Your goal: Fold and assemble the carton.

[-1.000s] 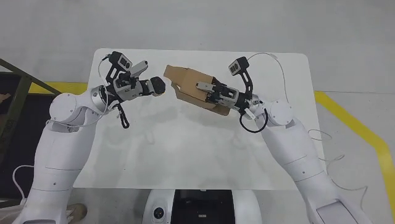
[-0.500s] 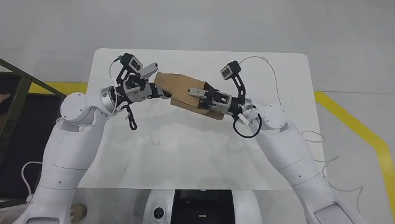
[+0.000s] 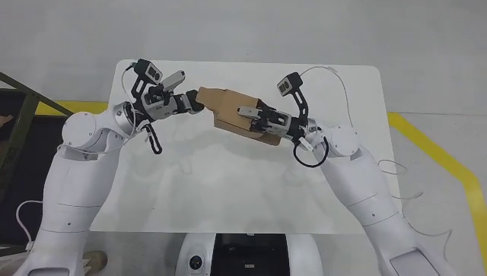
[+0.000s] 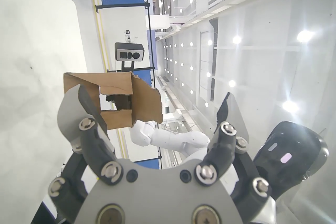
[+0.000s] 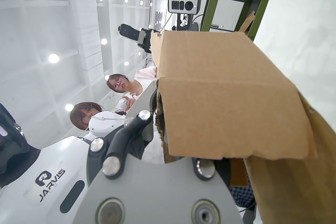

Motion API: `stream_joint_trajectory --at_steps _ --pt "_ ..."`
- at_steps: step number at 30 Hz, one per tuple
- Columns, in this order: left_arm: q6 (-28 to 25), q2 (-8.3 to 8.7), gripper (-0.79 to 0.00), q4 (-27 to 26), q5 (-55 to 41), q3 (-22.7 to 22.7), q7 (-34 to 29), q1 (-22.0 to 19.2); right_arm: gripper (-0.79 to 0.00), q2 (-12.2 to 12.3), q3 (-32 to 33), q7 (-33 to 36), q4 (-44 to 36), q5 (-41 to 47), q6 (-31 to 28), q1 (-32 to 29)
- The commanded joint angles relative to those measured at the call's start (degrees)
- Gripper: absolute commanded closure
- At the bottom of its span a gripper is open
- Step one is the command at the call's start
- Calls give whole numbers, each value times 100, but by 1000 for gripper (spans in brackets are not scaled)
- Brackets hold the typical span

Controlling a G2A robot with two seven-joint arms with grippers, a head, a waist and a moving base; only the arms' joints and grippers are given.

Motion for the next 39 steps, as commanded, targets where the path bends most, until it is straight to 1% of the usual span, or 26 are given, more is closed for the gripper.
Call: stream_joint_trajectory --at_steps 1,4,9,12,19,26,30,39 --pt "8 21 -785 -42 229 -32 -49 20 0 4 -7 101 22 6 56 34" --pt "-38 59 -785 -147 769 -7 -216 38 0 10 -5 126 58 -23 130 66" --pt "-178 100 -785 -288 1342 58 -406 42 0 30 26 125 88 -144 213 97" --pt "-233 112 -785 -319 1489 74 -395 45 0 39 45 127 81 -147 232 84" --pt "-275 161 -785 -286 2220 68 -265 10 0 62 85 137 14 -198 270 77" --pt "-302 183 -785 -287 2297 126 -338 -26 0 81 60 149 1 -355 347 81" --pt "-305 208 -785 -296 2617 138 -316 -52 0 83 51 118 -10 -372 369 97" --pt "-259 234 -785 -131 2848 232 -267 -93 0 78 20 88 -51 -333 354 156"
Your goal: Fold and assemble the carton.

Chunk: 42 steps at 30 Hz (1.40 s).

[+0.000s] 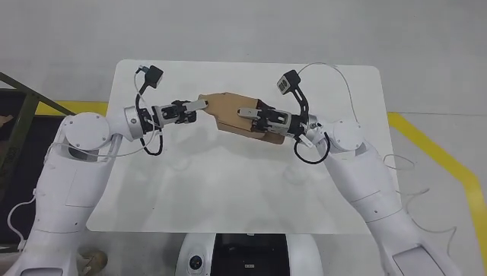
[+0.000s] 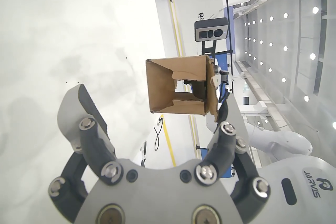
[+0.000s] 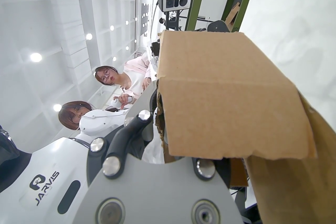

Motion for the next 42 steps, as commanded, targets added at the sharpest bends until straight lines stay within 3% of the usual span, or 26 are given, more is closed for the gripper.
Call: stream_joint_trajectory --at_steps 1,23,42 --pt "17 1 -785 47 17 37 13 -19 0 -3 -15 2 -16 13 -12 13" --pt "142 9 -785 389 -117 416 -126 -260 0 -47 -110 -40 -9 381 -149 80" --pt "135 7 -785 347 -210 723 -157 -335 0 -48 -125 211 208 490 -199 121"
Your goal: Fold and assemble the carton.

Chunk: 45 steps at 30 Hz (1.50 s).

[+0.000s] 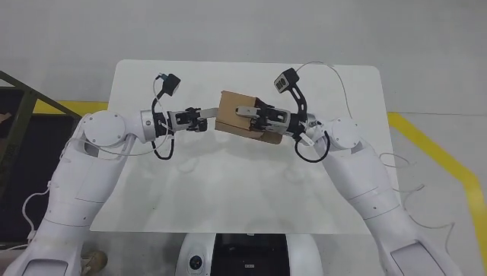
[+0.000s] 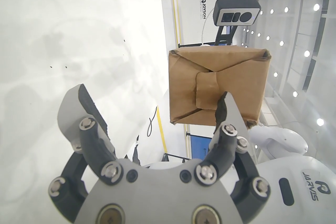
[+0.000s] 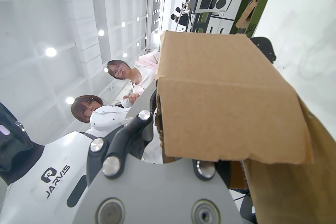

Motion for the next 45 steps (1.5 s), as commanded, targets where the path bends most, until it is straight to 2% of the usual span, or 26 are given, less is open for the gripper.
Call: stream_joint_trajectory --at_steps 1,10,30,45 --pt "4 -3 -785 10 8 49 1 -28 0 5 11 27 -21 17 4 -17" --pt "18 -17 -785 104 55 220 69 -178 0 5 34 57 -57 181 -21 -75" --pt "-9 -17 -785 62 -6 391 97 -236 0 -5 22 57 -1 250 -72 -87" --pt "18 81 -785 -38 26 -127 325 54 0 45 127 93 -23 21 71 -83"
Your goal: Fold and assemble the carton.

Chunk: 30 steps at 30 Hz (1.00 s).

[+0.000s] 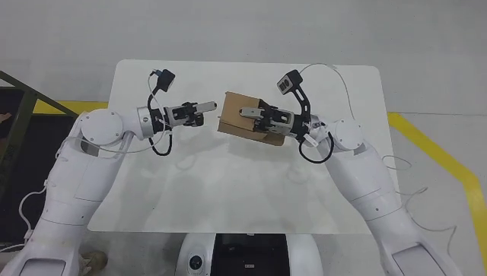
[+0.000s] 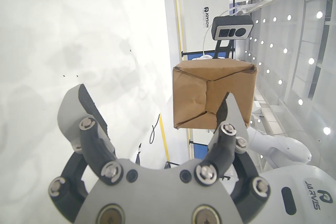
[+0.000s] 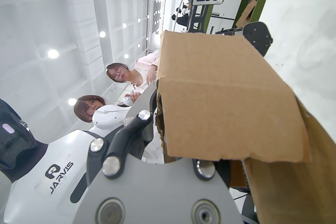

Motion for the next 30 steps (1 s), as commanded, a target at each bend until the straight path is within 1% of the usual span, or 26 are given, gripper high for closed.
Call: stream_joint_trajectory --at_steps 1,4,10,13,20,24,26,30 --pt "-40 4 -785 -34 -49 -36 51 59 0 3 8 -11 -3 -13 11 3" --pt "-207 0 -785 -78 -203 -96 199 149 0 11 24 -25 8 -26 49 -2" --pt "-730 -22 -785 -140 -611 -261 610 338 0 44 82 119 20 40 281 -53" --pt "-970 -28 -785 -180 -636 -293 713 395 0 67 119 213 6 -8 362 -51" --pt "-1762 -53 -785 -172 -453 -261 966 440 0 100 174 281 -23 -68 462 -35" --pt "-1783 -53 -785 -168 -420 -258 976 438 0 104 170 227 -34 -100 412 -34" --pt "-1406 -38 -785 -218 -412 -273 849 437 0 105 163 233 -37 -95 405 -32" --pt "-1283 13 -785 -380 -235 -521 677 464 0 107 157 260 -18 -76 344 -17"
